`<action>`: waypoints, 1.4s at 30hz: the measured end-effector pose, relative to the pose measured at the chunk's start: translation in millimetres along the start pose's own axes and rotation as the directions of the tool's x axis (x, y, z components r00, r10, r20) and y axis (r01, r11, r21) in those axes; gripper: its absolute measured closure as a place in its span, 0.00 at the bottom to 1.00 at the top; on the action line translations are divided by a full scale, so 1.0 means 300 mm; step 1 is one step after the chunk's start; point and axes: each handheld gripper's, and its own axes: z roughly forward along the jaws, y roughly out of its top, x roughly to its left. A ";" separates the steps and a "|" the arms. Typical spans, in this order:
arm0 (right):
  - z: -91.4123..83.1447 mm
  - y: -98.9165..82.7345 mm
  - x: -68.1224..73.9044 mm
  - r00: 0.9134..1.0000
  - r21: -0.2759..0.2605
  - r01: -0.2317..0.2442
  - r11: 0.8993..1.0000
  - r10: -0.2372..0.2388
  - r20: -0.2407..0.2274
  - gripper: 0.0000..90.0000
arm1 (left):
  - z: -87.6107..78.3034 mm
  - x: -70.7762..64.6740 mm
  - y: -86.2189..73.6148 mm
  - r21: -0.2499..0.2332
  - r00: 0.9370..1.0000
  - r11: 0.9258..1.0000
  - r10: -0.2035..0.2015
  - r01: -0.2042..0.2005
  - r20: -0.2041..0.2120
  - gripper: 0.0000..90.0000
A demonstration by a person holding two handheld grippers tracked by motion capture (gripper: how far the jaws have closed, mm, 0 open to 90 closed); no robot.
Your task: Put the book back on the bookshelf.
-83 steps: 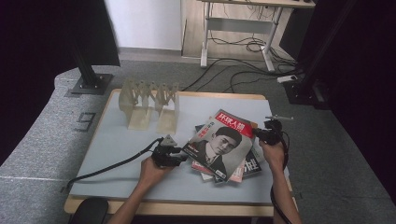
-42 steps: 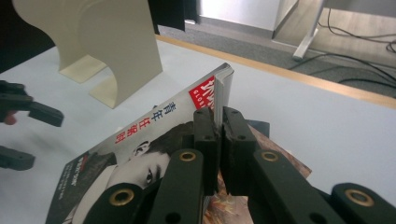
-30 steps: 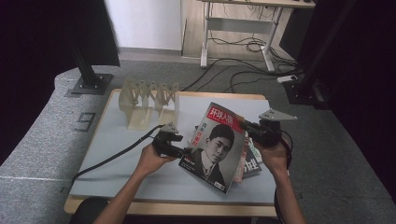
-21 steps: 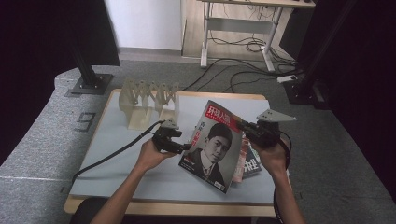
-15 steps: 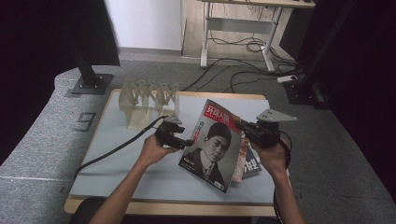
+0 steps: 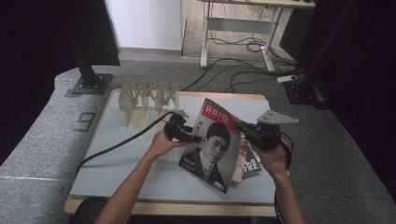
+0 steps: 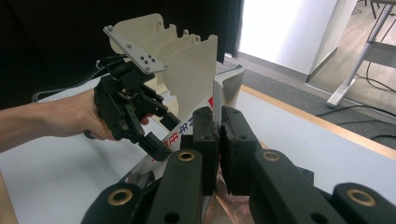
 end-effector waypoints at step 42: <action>0.005 0.001 0.028 0.999 -0.016 0.000 1.000 -0.001 -0.037 0.92 | -0.203 -0.126 -0.026 -0.050 0.992 0.991 0.119 -0.121 -0.040 0.91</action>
